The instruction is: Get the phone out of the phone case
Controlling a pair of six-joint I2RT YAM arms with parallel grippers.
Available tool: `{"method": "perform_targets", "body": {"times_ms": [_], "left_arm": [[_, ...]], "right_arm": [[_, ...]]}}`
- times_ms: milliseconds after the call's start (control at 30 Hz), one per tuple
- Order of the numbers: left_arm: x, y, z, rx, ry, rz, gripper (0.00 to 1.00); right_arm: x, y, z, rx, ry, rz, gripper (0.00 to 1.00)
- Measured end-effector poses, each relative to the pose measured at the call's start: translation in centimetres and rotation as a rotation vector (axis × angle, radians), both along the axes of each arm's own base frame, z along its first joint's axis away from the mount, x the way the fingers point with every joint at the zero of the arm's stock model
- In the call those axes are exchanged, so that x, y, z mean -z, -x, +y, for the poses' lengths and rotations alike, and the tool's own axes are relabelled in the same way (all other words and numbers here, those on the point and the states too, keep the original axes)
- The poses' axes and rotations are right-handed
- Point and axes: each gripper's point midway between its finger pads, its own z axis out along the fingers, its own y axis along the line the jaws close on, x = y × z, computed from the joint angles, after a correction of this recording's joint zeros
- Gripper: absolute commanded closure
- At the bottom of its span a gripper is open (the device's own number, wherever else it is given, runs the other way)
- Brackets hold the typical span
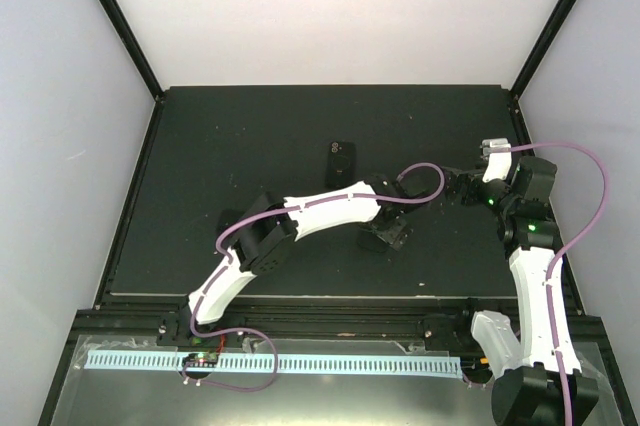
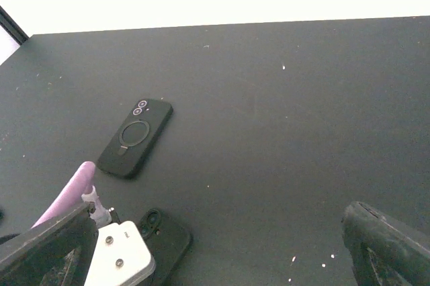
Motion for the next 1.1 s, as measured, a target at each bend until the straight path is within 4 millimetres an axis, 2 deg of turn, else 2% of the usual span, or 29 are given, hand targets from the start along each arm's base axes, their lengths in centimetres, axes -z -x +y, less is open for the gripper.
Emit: {"method": "perform_targets", "body": {"times_ms": [333, 900, 1100], "left_arm": [[1.5, -1.5, 1.3, -0.044, -0.033, 0.041, 0.01], [2.1, -1.0, 0.8, -0.042, 0.012, 0.124, 0.01], [3.0, -0.8, 0.7, -0.042, 0.007, 0.143, 0.01]], "right_arm": [[0.0, 0.0, 0.0, 0.0, 0.0, 0.0, 0.0], [0.3, -0.2, 0.0, -0.001, -0.002, 0.012, 0.0], [0.3, -0.2, 0.0, 0.0, -0.001, 0.013, 0.0]]}}
